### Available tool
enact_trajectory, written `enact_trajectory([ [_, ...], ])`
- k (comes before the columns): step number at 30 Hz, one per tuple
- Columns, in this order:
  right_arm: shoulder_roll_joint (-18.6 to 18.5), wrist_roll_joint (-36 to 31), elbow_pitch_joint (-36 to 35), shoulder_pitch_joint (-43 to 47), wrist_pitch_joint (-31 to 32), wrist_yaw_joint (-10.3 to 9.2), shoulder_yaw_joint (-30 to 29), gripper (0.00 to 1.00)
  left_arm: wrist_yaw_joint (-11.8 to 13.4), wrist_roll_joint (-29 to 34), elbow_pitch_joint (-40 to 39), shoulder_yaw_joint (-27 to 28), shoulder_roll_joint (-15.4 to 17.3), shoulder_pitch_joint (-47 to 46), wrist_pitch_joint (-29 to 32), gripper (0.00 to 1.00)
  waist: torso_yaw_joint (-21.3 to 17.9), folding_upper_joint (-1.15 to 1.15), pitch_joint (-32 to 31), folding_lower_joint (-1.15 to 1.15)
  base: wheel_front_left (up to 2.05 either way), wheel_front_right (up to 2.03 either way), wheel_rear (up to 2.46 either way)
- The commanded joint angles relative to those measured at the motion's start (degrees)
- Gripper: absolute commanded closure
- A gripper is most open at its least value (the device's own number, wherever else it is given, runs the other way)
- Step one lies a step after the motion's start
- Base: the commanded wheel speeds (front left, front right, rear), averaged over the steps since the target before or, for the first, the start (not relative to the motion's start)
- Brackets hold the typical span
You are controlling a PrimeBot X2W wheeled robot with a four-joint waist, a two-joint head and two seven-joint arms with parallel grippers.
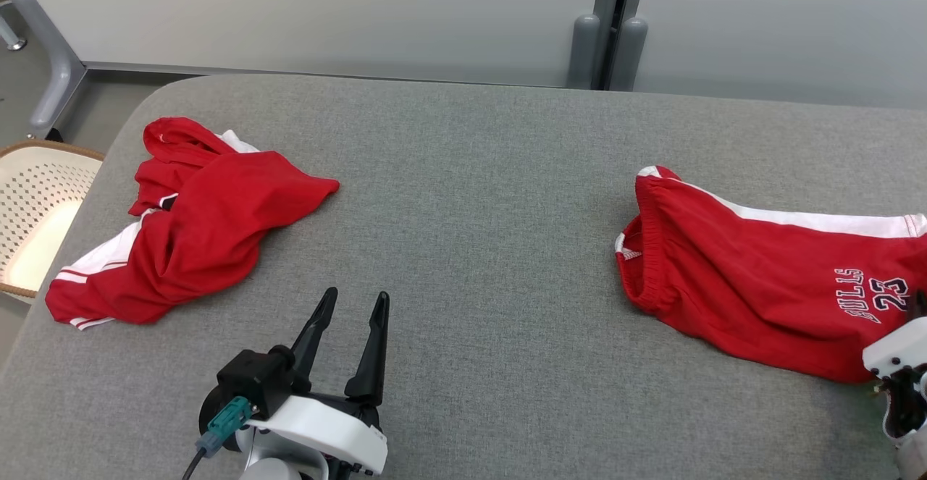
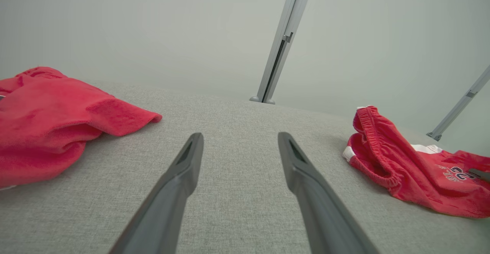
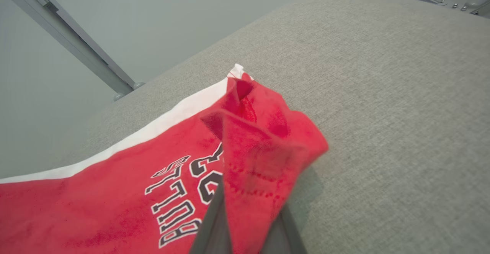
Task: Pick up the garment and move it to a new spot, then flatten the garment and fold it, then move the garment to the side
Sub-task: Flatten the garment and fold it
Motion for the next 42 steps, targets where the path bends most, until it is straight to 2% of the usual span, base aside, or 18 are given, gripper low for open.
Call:
enact_trajectory([
  [1,0.1,-0.5,-0.3,-0.5,-0.6,0.0,0.0,1.0,0.3,0.2,0.1,0.3,0.2,0.3,0.0,0.0,-0.1,0.0,-0.2,0.0,0.0,0.0,0.0],
  [6,4.3,-0.9,-6.1,-1.1,-1.1,0.0,2.7,1.0,0.3,0.7,-0.3,0.7,0.2,1.3,0.0,0.0,-0.2,0.0,-1.7,0.0,0.0,0.0,0.0],
  [12,8.1,3.0,-19.2,3.2,-1.1,0.01,11.4,1.0,0.3,1.4,-0.1,1.3,0.2,2.6,0.0,0.0,0.4,0.0,-4.1,0.0,0.0,0.0,0.0],
  [15,7.9,6.0,-25.2,6.2,-0.6,0.0,17.5,1.0,0.4,1.6,-0.1,1.6,0.2,2.9,0.0,0.0,1.0,0.0,-4.9,0.0,0.0,0.0,0.0],
  [19,5.7,9.1,-31.0,9.1,0.8,0.0,26.8,1.0,0.3,1.9,0.0,1.7,0.2,3.6,0.0,0.0,2.0,0.0,-5.5,0.0,0.0,0.0,0.0],
  [25,3.3,11.8,-31.1,10.2,1.5,0.0,34.9,1.0,0.4,1.7,0.0,1.4,0.2,4.0,0.0,0.0,3.6,0.0,-5.7,0.0,0.0,0.0,0.0],
  [26,3.0,12.0,-30.8,9.9,1.5,0.0,36.0,0.44,0.3,1.7,0.0,1.3,0.2,4.1,0.0,0.0,3.8,0.0,-5.6,0.0,0.0,0.0,0.0],
  [27,3.0,12.3,-30.5,9.8,1.5,0.0,37.1,0.0,0.4,1.6,0.0,1.3,0.2,4.2,0.0,0.0,4.1,0.0,-5.6,0.0,0.0,0.0,0.0],
  [38,2.9,17.7,-28.5,10.4,6.0,0.0,47.9,0.0,0.9,0.7,0.4,0.8,0.2,5.0,0.0,0.0,5.5,0.0,-6.1,0.0,0.0,0.0,0.0],
  [42,3.0,19.9,-26.6,9.6,7.0,0.0,50.1,0.0,1.0,0.4,0.1,0.4,0.2,4.6,0.0,0.0,5.7,0.0,-6.0,0.0,0.0,0.0,0.0],
])
